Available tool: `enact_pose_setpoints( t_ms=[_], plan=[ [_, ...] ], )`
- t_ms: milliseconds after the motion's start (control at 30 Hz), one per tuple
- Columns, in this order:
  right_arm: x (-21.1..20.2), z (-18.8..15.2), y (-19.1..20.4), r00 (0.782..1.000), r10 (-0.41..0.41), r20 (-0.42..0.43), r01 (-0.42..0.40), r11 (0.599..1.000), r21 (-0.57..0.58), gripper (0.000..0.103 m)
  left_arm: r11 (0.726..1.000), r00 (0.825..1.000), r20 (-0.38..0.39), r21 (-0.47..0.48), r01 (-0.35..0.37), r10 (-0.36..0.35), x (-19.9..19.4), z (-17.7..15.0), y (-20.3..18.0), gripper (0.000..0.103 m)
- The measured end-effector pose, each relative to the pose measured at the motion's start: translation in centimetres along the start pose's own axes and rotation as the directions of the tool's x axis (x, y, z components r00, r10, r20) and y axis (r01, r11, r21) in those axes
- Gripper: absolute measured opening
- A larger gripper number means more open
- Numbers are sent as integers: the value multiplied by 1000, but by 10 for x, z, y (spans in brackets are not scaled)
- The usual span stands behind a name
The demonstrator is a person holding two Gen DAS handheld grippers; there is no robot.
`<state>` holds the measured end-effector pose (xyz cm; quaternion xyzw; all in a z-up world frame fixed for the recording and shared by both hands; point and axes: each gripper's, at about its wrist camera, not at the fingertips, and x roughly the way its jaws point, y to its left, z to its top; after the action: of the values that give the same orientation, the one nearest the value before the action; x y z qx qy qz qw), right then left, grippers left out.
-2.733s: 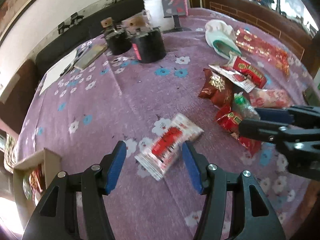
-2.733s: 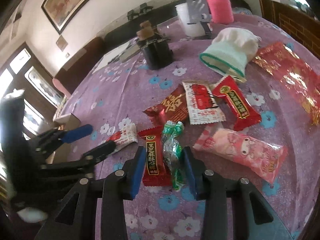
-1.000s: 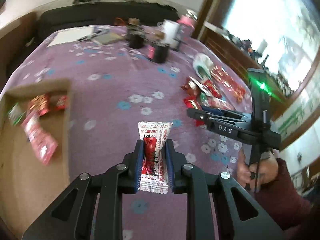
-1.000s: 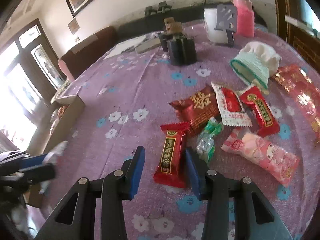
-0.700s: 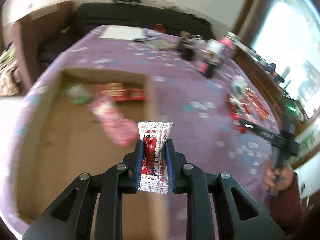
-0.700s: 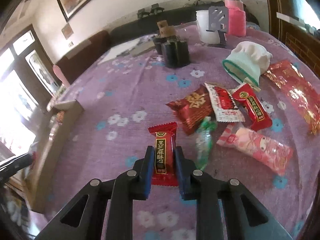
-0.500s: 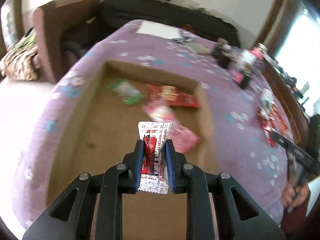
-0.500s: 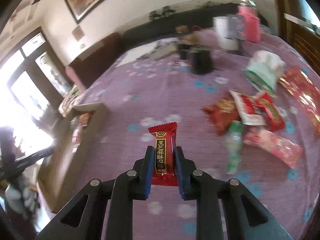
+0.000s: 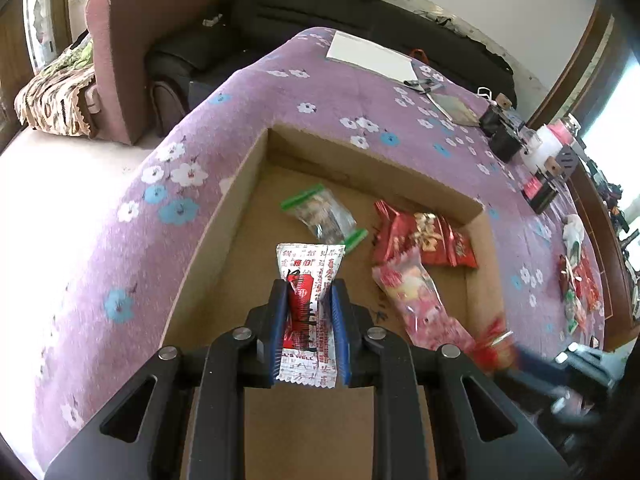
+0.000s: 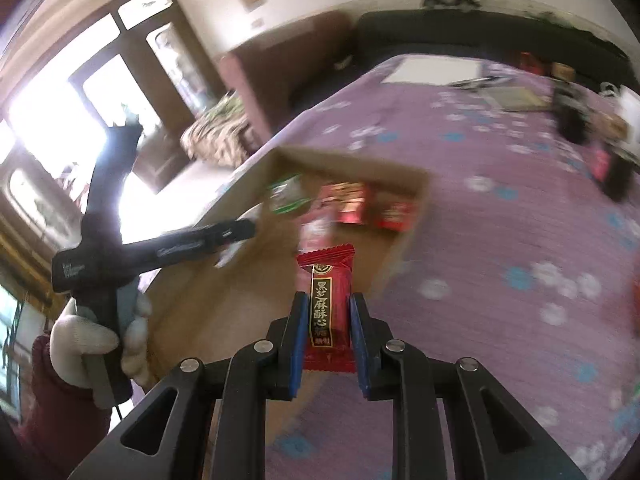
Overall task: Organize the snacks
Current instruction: 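Carry both bars over the tray and open both tools to drop them, then grasp the green-wrapped candy with the left tool while the right tool grasps another red candy bar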
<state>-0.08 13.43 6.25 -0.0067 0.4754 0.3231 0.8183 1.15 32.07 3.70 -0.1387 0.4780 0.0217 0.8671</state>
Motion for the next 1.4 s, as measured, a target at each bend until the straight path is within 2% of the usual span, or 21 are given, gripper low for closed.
enact_pose_setpoints(
  t_ms=[200,300,433,500,567,633,700,733,767,800,833,900,933,1033,1100,1167,1200,1267,1300,1400],
  plan=[
    [42,9,32,998,13,-62,-16,998,-54,20,999,1000,0,-31,14,-14,-2,3,7,19],
    [56,10,39,997,-19,-75,12,996,-84,21,999,1000,14,-33,26,-25,-11,1,9,21],
    [53,10,39,998,-12,-59,7,996,-86,25,999,999,31,-40,25,-24,-28,0,8,21],
    [44,12,36,999,7,-34,-9,998,-68,32,999,999,42,-49,19,-17,-37,0,6,27],
    [26,13,32,1000,9,6,-8,998,-62,41,998,998,63,-64,-9,13,-47,1,1,54],
    [6,14,25,998,-4,59,8,998,-61,48,997,992,124,-81,8,2,-64,-2,-6,61],
    [-21,12,16,989,-41,139,49,997,-57,59,994,986,160,-87,66,-51,-76,-6,-10,61],
    [-34,10,12,982,-64,175,74,996,-54,69,990,980,174,-86,112,-96,-84,-9,-16,61],
    [-49,6,5,969,-101,228,114,992,-47,78,986,975,182,-82,142,-125,-89,-12,-22,61],
    [-68,1,-6,944,-149,294,165,986,-30,83,984,972,188,-77,158,-141,-92,-15,-28,61],
    [-77,-2,-15,928,-181,326,196,980,-14,91,984,971,189,-73,164,-148,-94,-17,-33,61],
    [-98,-12,-51,903,-254,347,257,966,37,99,977,966,177,-61,203,-189,-96,-25,-47,61],
    [-104,-14,-70,904,-283,321,277,959,67,101,971,962,156,-53,234,-223,-94,-32,-56,61],
    [-127,-30,-144,905,-372,207,323,916,236,100,954,950,103,-18,300,-296,-88,-50,-82,61],
    [-153,-52,-206,912,-376,162,287,870,400,98,944,941,77,9,330,-330,-85,-60,-100,61],
    [-176,-72,-246,895,-423,139,306,812,498,90,933,932,52,23,358,-359,-81,-66,-117,61],
    [-184,-80,-260,887,-444,127,321,790,522,87,930,929,43,26,366,-367,-79,-67,-122,61],
    [-189,-89,-278,881,-464,97,342,763,549,67,926,926,7,31,376,-377,-71,-72,-135,61],
    [-187,-91,-285,883,-461,82,345,758,554,63,926,926,-1,32,377,-377,-69,-75,-138,61],
    [-176,-89,-291,874,-483,58,384,759,526,61,928,929,-30,40,370,-369,-64,-82,-146,61]
  ],
)
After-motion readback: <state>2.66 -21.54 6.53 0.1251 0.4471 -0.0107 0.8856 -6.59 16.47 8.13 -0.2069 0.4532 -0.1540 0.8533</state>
